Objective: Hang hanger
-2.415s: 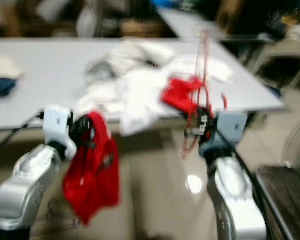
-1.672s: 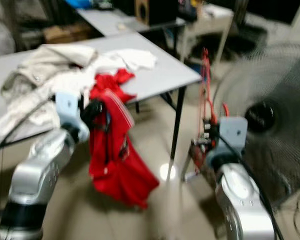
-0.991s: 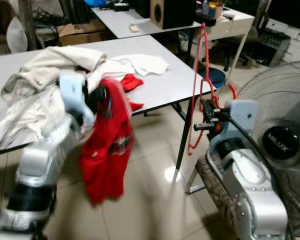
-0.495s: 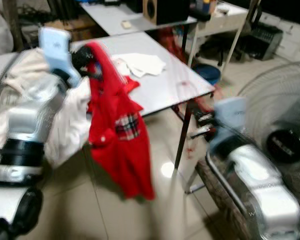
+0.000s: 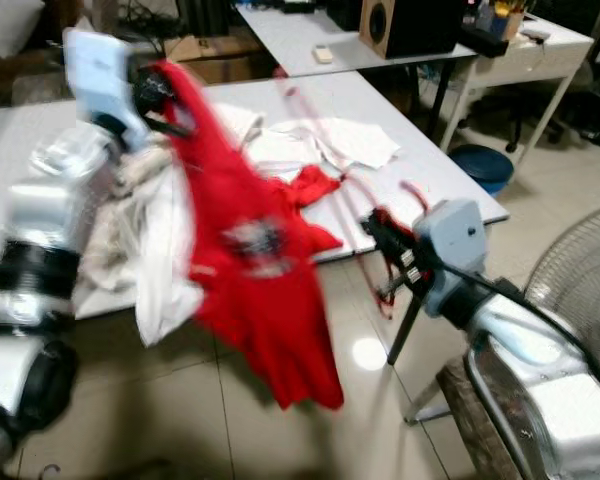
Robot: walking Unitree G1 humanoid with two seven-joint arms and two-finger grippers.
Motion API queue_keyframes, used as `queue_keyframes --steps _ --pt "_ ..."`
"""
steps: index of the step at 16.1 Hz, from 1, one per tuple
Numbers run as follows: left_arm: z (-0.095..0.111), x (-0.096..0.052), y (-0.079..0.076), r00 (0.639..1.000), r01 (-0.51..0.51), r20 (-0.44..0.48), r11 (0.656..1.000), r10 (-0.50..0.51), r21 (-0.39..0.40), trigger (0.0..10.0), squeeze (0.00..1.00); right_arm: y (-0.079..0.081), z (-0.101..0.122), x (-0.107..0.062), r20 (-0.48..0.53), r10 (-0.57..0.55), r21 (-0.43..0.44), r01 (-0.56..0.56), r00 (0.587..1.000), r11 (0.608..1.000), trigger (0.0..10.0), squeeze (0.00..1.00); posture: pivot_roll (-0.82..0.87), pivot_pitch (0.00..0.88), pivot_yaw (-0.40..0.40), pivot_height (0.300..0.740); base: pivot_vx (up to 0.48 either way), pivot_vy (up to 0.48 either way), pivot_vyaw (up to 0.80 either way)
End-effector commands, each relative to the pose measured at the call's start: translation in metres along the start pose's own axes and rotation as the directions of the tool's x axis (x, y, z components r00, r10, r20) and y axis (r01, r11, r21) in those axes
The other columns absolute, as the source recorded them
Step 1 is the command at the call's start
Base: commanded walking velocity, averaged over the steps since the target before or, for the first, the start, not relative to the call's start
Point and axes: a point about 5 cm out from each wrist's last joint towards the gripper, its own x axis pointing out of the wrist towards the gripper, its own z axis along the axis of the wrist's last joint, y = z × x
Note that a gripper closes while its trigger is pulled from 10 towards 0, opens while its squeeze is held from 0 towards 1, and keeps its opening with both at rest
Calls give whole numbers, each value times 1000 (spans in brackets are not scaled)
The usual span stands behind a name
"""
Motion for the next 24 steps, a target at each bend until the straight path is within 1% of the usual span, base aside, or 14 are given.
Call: queue_keyframes --steps 1,3,5,6,8,11,13,14,16,17,19,21,23,24 --pt "19 8 -13 997 39 72 999 -41 18 10000 0 0 8 -5 32 41 -5 -40 999 999 10000 0 -188 0 28 740 337 0 0" --pt "38 19 -10 991 64 114 997 -68 36 10000 0 9 14 -14 12 228 14 -228 974 974 10000 0 -186 0 29 740 339 0 0" --pt "53 28 -11 984 93 144 994 -101 59 10000 0 16 16 -22 -43 404 15 -404 914 915 10000 0 -184 0 25 740 337 0 0" --pt "64 30 -14 975 128 176 991 -135 49 10000 0 19 15 -25 -91 468 10 -469 879 883 10000 0 -184 0 25 740 334 0 0" --pt "80 32 -21 952 198 225 978 -206 59 10000 0 20 13 -24 -147 498 8 -502 855 865 10000 0 -188 0 23 740 336 0 0" --pt "97 31 -33 904 317 264 942 -336 113 10000 0 6 12 -3 -208 422 -55 -442 882 895 10000 0 -181 0 7 740 329 0 0" --pt "100 29 -32 898 323 273 938 -346 126 10000 0 -2 15 8 -205 386 -80 -408 899 909 10000 0 -178 0 2 740 321 0 0" --pt "108 26 -25 897 303 298 945 -327 126 10000 0 -9 21 16 -193 369 -100 -393 909 914 10000 0 -174 0 0 740 277 0 0" --pt "120 19 -25 862 358 345 928 -371 104 10000 0 -18 29 26 -184 365 -121 -389 913 913 10000 0 -167 0 0 740 0 0 0" --pt "122 6 -39 791 485 341 861 -507 155 10000 0 -29 33 38 -203 363 -142 -394 909 908 10000 0 -164 0 2 740 0 0 0" --pt "122 -4 -44 749 537 363 829 -554 158 10000 0 -39 31 46 -252 334 -176 -382 908 907 10000 0 -158 0 -8 740 0 0 0" --pt "127 -11 -38 735 541 409 831 -541 129 10000 0 -57 31 56 -302 266 -203 -335 915 920 10000 0 -144 0 -27 740 0 0 0" --pt "140 -24 -28 706 553 487 830 -515 76 10000 0 -90 43 75 -322 124 -317 -230 938 920 10000 0 -131 0 -46 740 0 0 0" --pt "146 -29 -26 685 554 524 829 -507 77 10000 0 -106 58 84 -271 42 -386 -149 962 910 10000 0 -129 0 -48 740 0 0 0"
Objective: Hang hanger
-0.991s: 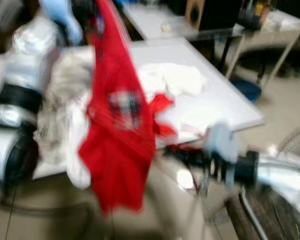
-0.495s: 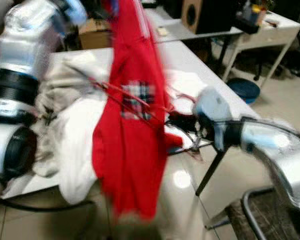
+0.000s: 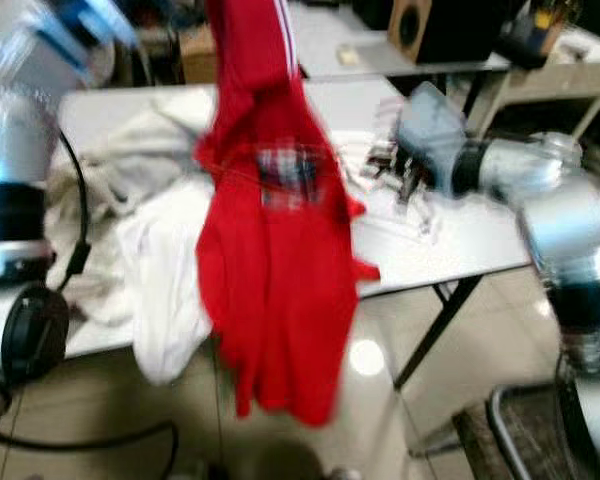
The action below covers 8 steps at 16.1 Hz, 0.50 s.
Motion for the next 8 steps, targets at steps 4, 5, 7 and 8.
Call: queue_keyframes --steps 4,5,7,8 --pt "54 -5 16 945 -154 287 988 157 -33 10000 0 -105 97 -53 426 -610 97 636 669 765 10000 0 -109 0 -72 740 0 0 0" --pt "54 -8 19 938 -193 285 981 195 -36 10000 0 -108 99 -54 437 -606 62 650 665 757 10000 0 -106 0 -76 740 0 0 0" --pt "42 -13 20 933 -250 260 968 249 -30 10000 0 -97 79 -36 420 -590 -6 652 689 758 10000 0 -102 0 -76 740 0 0 0" --pt "32 -15 18 936 -271 231 963 267 -14 10000 0 -90 63 -28 412 -612 -49 687 675 725 10000 0 -103 0 -69 740 0 0 0"
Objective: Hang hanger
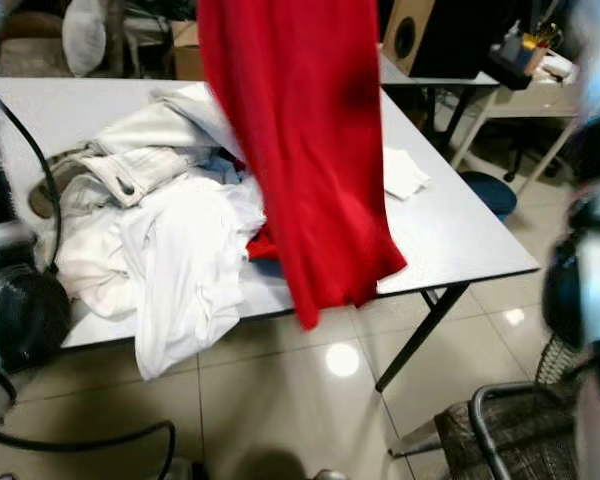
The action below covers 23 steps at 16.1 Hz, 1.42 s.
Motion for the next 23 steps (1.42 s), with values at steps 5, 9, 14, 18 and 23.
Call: queue_keyframes --steps 5,9,14,18,23 --pt "-126 -58 -16 849 -6 -515 977 117 211 10000 0 93 -91 -62 -241 270 65 -262 932 963 10000 0 -123 0 -35 740 0 0 0" --pt "-180 -112 -6 632 43 -736 937 242 346 10000 0 127 -104 -107 -241 408 197 -367 880 909 10000 0 -140 0 -12 740 0 0 0" --pt "-184 -140 -3 522 251 -846 929 108 274 10000 1000 127 -87 -130 -203 412 280 -350 889 894 10000 0 -149 0 1 740 0 0 0" --pt "-135 -186 16 464 227 -886 967 -5 113 10000 1000 120 -68 -157 -294 212 468 -53 932 882 10000 0 -130 0 -5 740 0 0 0" --pt "-93 -195 13 696 -86 -686 973 212 214 10000 902 138 -43 -181 -432 56 641 262 900 721 10000 0 -113 0 -3 740 0 0 0"
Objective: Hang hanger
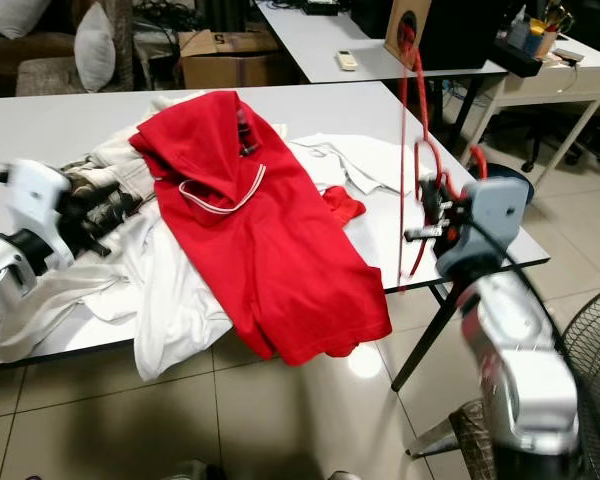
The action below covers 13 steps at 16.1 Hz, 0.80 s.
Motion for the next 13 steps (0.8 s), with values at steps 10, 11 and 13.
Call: queue_keyframes --steps 10,11,13 --pt "-15 12 -66 994 -94 -54 996 94 -2 10000 0 53 -8 -21 -20 72 91 -70 997 993 10000 0 -127 0 36 740 0 270 0" --pt "-18 13 -69 994 -93 -60 996 93 1 10000 0 58 -9 -22 -29 117 134 -112 993 985 10000 0 -127 0 37 740 0 368 0" --pt "-22 14 -71 992 -101 -69 995 101 1 10000 0 62 -11 -24 -27 160 147 -154 987 977 10000 0 -122 0 36 740 0 369 0"
